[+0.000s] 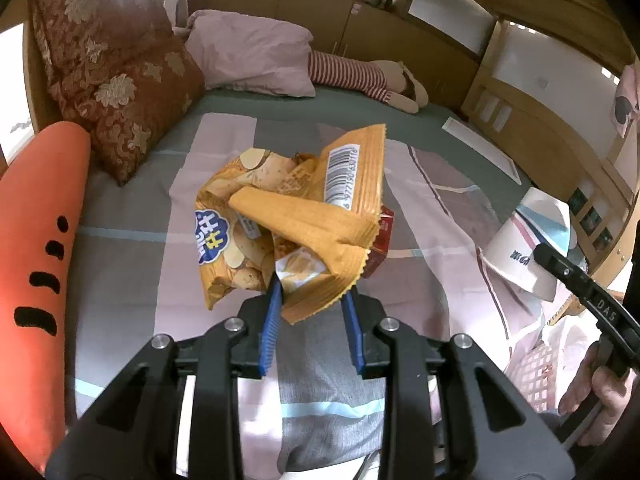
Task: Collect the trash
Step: 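Grasp the yellow chip bag with the left gripper while the right grasps the white cup, then carry the chip bag and white cup to the bin and release them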
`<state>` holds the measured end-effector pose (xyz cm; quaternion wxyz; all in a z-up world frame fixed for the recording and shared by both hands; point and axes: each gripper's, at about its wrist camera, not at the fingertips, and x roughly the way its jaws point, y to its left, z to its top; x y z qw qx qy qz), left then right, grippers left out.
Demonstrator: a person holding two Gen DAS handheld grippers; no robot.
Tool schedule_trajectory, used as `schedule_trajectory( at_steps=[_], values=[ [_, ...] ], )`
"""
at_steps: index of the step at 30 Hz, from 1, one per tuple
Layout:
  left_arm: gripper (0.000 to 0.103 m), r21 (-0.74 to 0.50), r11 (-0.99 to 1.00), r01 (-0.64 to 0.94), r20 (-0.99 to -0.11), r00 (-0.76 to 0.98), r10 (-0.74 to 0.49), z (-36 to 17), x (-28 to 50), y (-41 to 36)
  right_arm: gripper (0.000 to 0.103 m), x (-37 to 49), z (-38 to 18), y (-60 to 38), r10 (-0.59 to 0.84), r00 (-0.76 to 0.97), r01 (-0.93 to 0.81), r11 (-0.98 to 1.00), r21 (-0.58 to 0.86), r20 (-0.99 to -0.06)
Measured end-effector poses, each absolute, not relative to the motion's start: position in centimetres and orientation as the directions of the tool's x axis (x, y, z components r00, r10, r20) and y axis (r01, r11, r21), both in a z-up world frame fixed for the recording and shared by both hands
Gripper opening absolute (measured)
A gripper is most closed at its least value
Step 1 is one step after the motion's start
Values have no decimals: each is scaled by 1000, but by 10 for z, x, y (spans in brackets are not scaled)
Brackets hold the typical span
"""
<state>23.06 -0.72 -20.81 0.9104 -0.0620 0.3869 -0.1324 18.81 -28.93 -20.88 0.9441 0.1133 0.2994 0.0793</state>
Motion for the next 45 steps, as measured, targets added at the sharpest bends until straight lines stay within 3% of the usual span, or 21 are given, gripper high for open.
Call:
schedule_trajectory(
  at_steps=[36, 43, 45],
  values=[
    [30, -204, 958, 200, -696, 658, -286, -211, 233, -9, 21, 192, -212, -284, 232, 794, -97, 961, 259, -563],
    [30, -202, 956, 211, -699, 654, -291, -211, 233, -9, 21, 156, -186, -316, 209, 867, -59, 944, 324, -452],
    [30, -214, 952, 219, -692, 654, -306, -210, 231, -7, 21, 123, -174, -338, 142, 900, -16, 956, 294, -412]
  ],
)
